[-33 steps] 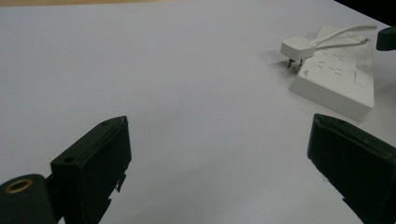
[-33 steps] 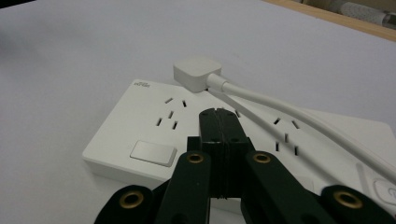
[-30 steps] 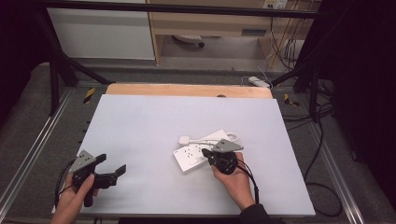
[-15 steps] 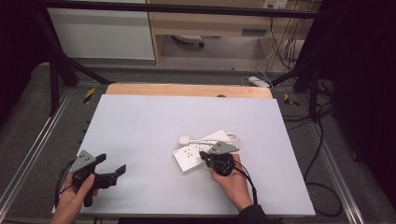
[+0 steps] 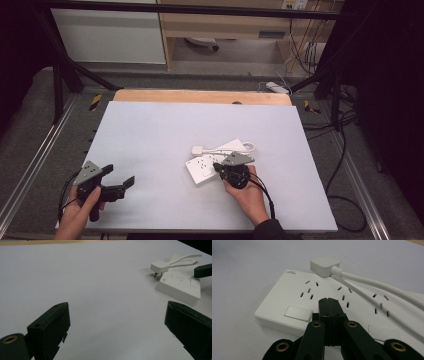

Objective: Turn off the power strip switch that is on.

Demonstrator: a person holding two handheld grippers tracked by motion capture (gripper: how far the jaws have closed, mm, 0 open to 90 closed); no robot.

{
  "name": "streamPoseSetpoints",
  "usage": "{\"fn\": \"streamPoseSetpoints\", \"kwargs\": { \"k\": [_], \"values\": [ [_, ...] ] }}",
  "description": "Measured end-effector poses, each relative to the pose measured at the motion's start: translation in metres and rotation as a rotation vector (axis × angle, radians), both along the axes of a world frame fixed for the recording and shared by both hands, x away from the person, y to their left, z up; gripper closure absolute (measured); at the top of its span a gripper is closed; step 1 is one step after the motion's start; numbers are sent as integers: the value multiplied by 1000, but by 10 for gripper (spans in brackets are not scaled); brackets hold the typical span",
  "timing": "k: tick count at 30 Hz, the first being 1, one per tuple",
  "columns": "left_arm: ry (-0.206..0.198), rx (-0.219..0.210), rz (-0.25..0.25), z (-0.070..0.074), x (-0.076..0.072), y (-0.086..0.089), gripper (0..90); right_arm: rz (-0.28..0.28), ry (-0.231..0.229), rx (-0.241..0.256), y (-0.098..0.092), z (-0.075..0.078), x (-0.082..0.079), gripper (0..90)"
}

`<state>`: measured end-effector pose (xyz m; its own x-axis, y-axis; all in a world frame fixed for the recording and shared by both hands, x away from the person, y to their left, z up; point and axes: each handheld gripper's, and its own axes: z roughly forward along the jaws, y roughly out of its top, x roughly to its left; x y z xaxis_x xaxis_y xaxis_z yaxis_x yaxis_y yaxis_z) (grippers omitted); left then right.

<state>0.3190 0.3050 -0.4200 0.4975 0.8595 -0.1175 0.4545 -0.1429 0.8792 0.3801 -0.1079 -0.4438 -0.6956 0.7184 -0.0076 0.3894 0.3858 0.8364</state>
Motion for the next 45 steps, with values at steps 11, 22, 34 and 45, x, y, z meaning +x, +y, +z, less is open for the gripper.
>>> {"fn": "streamPoseSetpoints", "kwargs": {
  "k": [11, 22, 34, 45],
  "values": [
    [3, -1, -3, 0, 0, 0, 62, -8, -8, 3, 0, -1, -1, 900],
    [3, 0, -5, 0, 0, -1, 62, -16, -10, 20, -1, -3, -2, 900],
    [7, -1, -1, -1, 0, -1, 62, -17, -5, 16, 0, -4, -3, 900],
    [6, -3, 1, 0, 0, 0, 62, -11, -4, 11, 1, -4, -3, 900]
  ]
}}
